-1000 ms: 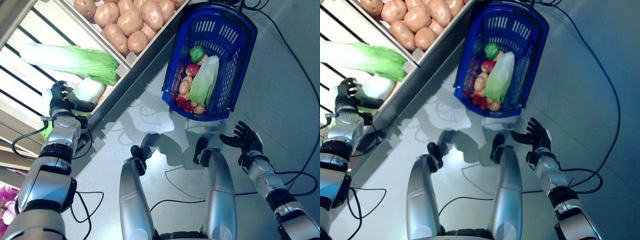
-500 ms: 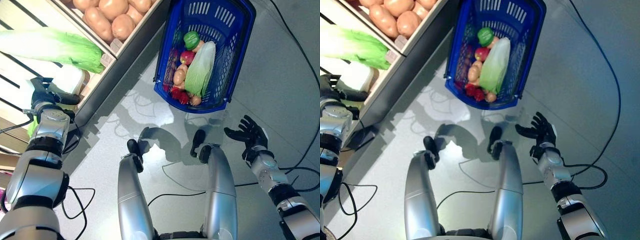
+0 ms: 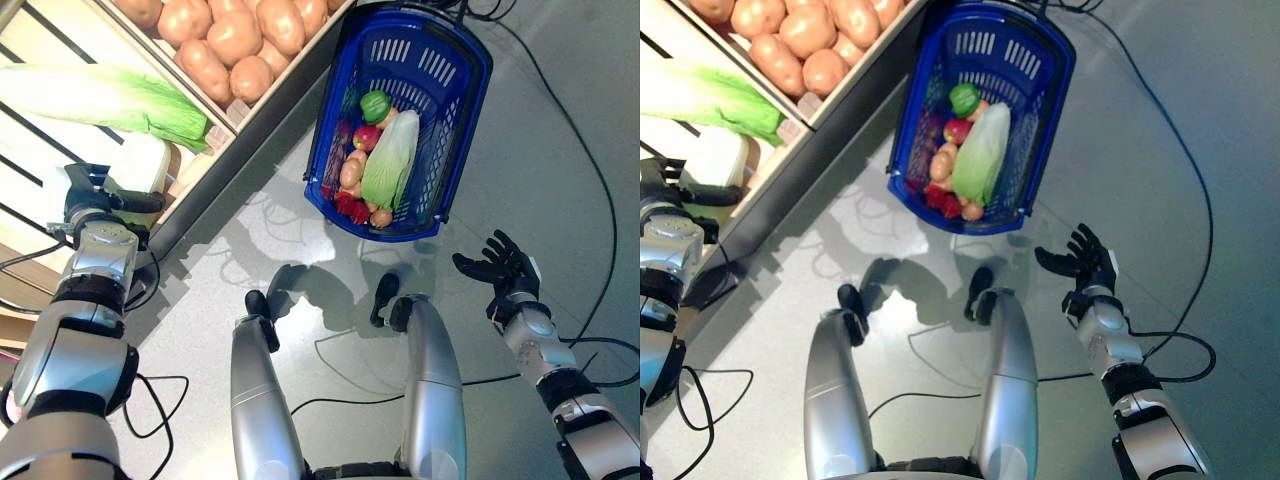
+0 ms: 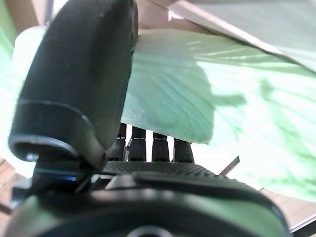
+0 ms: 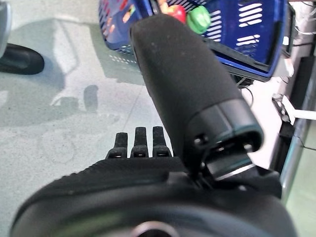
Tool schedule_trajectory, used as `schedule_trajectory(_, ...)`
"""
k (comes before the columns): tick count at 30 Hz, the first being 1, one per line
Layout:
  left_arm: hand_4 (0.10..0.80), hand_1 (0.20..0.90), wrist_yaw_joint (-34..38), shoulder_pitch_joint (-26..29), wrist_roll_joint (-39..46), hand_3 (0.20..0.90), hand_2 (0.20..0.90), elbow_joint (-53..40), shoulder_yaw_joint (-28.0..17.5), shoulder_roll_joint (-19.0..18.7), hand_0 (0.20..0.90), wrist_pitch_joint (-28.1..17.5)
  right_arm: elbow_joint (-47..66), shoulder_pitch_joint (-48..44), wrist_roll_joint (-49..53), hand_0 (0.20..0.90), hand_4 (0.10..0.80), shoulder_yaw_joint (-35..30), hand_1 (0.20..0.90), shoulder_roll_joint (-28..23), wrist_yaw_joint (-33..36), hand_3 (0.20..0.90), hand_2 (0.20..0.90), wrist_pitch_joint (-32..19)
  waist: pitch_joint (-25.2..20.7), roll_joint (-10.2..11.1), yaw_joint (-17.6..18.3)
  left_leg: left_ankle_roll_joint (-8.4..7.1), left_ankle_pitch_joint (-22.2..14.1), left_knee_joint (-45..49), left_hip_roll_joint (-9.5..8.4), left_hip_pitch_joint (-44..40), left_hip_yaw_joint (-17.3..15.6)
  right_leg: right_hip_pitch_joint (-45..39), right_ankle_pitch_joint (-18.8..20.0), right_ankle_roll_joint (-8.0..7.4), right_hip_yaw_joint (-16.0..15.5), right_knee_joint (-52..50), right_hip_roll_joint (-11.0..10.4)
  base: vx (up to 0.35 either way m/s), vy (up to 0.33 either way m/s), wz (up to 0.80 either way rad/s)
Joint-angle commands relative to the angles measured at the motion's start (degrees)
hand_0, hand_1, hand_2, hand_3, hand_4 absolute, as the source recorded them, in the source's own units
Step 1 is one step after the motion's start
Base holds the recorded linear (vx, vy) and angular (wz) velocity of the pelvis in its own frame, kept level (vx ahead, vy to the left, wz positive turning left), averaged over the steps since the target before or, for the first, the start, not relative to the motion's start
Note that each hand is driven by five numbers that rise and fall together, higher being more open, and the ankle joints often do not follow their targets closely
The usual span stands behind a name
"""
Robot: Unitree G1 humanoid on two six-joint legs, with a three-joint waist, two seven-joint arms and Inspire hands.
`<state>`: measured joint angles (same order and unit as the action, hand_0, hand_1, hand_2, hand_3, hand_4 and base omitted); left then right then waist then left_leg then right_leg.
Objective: Put vegetables into the basket
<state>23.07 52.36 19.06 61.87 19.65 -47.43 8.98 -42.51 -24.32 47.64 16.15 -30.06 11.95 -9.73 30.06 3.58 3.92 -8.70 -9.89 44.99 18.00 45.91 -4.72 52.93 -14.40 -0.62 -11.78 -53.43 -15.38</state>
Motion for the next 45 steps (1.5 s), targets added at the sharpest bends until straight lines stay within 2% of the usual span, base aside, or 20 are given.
schedule_trajectory(1,0.400,0.300,0.45,0.92,0.99,0.300,0.300,-1.98,-3.99,-2.85,0.300,-7.36,2.96,1.70,-0.02,0.900,0.800,-3.89,0.900,-0.77,1.85,0.900,0.900,-5.89,-0.27,-2.56,0.50,2.01,-1.62,-1.98,0.46,-5.87,-4.17,-9.68,0.26,-4.48,2.79,4.50,-3.08,0.060,-0.049,-0.03)
schedule_trajectory(2,0.400,0.300,-0.80,-1.58,0.20,0.300,0.300,-2.88,-5.38,-3.00,0.300,-9.11,3.54,2.62,-1.02,0.900,0.800,-3.91,0.900,-0.44,1.11,0.900,0.900,-6.33,-0.27,-2.91,0.39,2.08,-0.82,-4.08,0.16,-9.89,-4.73,-13.57,0.59,-4.28,2.50,6.25,-3.19,0.065,-0.047,-0.02)
schedule_trajectory(6,0.400,0.300,-1.95,-5.75,-1.50,0.300,0.300,-5.52,-7.59,-3.16,0.300,-10.95,5.34,4.32,-1.54,0.900,0.800,-3.86,0.900,0.04,-0.15,0.900,0.900,-5.93,-0.30,-3.04,0.03,2.27,0.30,-7.44,-1.00,-16.27,-5.39,-19.87,1.25,-4.15,1.61,9.32,-3.32,0.086,-0.045,0.05)
schedule_trajectory(11,0.400,0.300,-4.40,-16.35,-1.56,0.300,0.300,-15.42,-13.18,-2.77,0.300,-14.94,11.68,10.12,-5.74,0.900,0.800,-3.38,0.900,1.65,-1.68,0.900,0.900,-7.19,-5.14,-3.72,-0.88,2.45,2.20,-15.41,-3.52,-27.15,-7.23,-30.99,2.42,-4.67,-1.13,17.16,-4.16,0.146,-0.037,0.08)
schedule_trajectory(13,0.400,0.300,-5.13,-17.78,-1.72,0.300,0.300,-16.87,-14.04,-2.54,0.300,-15.52,12.55,10.64,-5.96,0.900,0.800,-3.38,0.900,1.68,-2.93,0.900,0.900,-7.43,-5.84,-3.98,-1.05,2.39,2.41,-16.55,-3.85,-28.72,-7.52,-32.67,2.60,-4.71,-1.68,18.44,-4.16,0.099,-0.025,0.08)
schedule_trajectory(15,0.400,0.300,-8.08,-22.50,1.02,0.300,0.300,-21.32,-16.62,-1.79,0.300,-18.65,14.84,12.51,-8.22,0.900,0.800,-3.86,0.900,2.05,-7.13,0.900,0.900,-8.21,-7.96,-4.69,-1.68,2.23,3.19,-19.93,-4.43,-33.13,-8.29,-37.72,3.27,-4.93,-3.16,22.46,-3.89,0.137,-0.040,0.04)
schedule_trajectory(21,0.400,0.300,-15.54,-30.39,9.71,0.300,0.300,-31.60,-22.18,1.22,0.300,-21.26,18.82,16.62,-10.16,0.900,0.800,-3.90,0.900,4.24,-13.52,0.900,0.900,-9.51,-12.23,-5.26,-2.59,1.96,5.47,-27.62,-5.69,-40.88,-9.04,-47.17,5.22,-5.72,-5.31,31.54,-2.72,0.141,-0.056,0.14)
schedule_trajectory(23,0.400,0.300,-20.36,-32.38,15.80,0.300,0.300,-35.85,-23.61,4.19,0.300,-21.46,20.06,17.14,-11.93,0.900,0.800,-2.98,0.900,5.50,-18.23,0.900,0.900,-8.34,-15.16,-5.31,-3.03,1.67,7.04,-32.30,-6.44,-44.86,-9.36,-52.06,6.65,-6.15,-6.53,37.07,-1.82,0.192,-0.069,0.13)
schedule_trajectory(25,0.400,0.300,-22.32,-32.44,17.77,0.300,0.300,-37.45,-23.66,5.29,0.300,-20.82,20.12,16.70,-12.54,0.900,0.800,-2.40,0.900,5.77,-20.49,0.900,0.900,-8.16,-16.26,-5.34,-3.24,2.01,8.78,-33.99,-6.44,-45.47,-9.91,-53.18,8.49,-5.81,-7.47,39.40,-1.40,0.079,-0.073,0.09)
schedule_trajectory(27,0.400,0.300,-27.44,-31.55,23.98,0.300,0.300,-41.12,-22.52,7.84,0.300,-18.91,21.98,14.79,-13.02,0.900,0.800,-0.77,0.900,4.60,-25.99,0.900,0.900,-5.76,-18.93,-5.09,-3.66,1.27,10.51,-38.03,-6.74,-48.18,-9.89,-56.75,10.45,-6.29,-8.38,44.45,-0.33,0.091,-0.113,0.24)
schedule_trajectory(30,0.400,0.300,-29.40,-30.64,26.34,0.300,0.300,-41.74,-21.68,8.64,0.300,-18.61,22.43,13.50,-13.14,0.900,0.800,-0.11,0.900,3.67,-27.50,0.900,0.900,-4.63,-19.80,-4.94,-3.77,0.93,11.08,-39.66,-6.71,-49.38,-9.99,-58.12,11.29,-6.55,-8.78,46.40,0.03,0.054,-0.081,0.06)
schedule_trajectory(35,0.400,0.300,-34.34,-27.98,32.31,0.300,0.300,-43.69,-18.38,11.65,0.300,-17.57,24.19,8.85,-13.31,0.900,0.800,2.34,0.900,1.69,-29.74,0.900,0.900,1.45,-22.47,-4.50,-3.87,0.18,12.26,-44.34,-6.43,-53.03,-10.70,-61.56,13.46,-7.37,-9.50,51.30,1.21,0.042,-0.081,-0.03)
schedule_trajectory(39,0.400,0.300,-35.87,-26.57,33.19,0.300,0.300,-43.99,-16.26,13.43,0.300,-16.82,24.48,6.83,-11.13,0.900,0.800,3.51,0.900,1.99,-30.80,0.900,0.900,4.48,-23.58,-4.25,-3.87,0.08,12.77,-47.06,-6.53,-55.07,-10.90,-63.23,14.39,-7.64,-9.84,53.56,1.95,0.028,-0.062,0.01)
schedule_trajectory(45,0.400,0.300,-37.05,-25.26,30.94,0.300,0.300,-43.58,-13.09,15.80,0.300,-15.22,24.76,4.61,-7.15,0.900,0.800,4.41,0.900,4.32,-31.10,0.900,0.900,5.45,-24.67,-4.11,-3.89,0.39,12.76,-49.27,-6.53,-56.89,-10.77,-64.51,14.55,-7.61,-10.05,54.65,2.91,0.019,-0.056,-0.04)
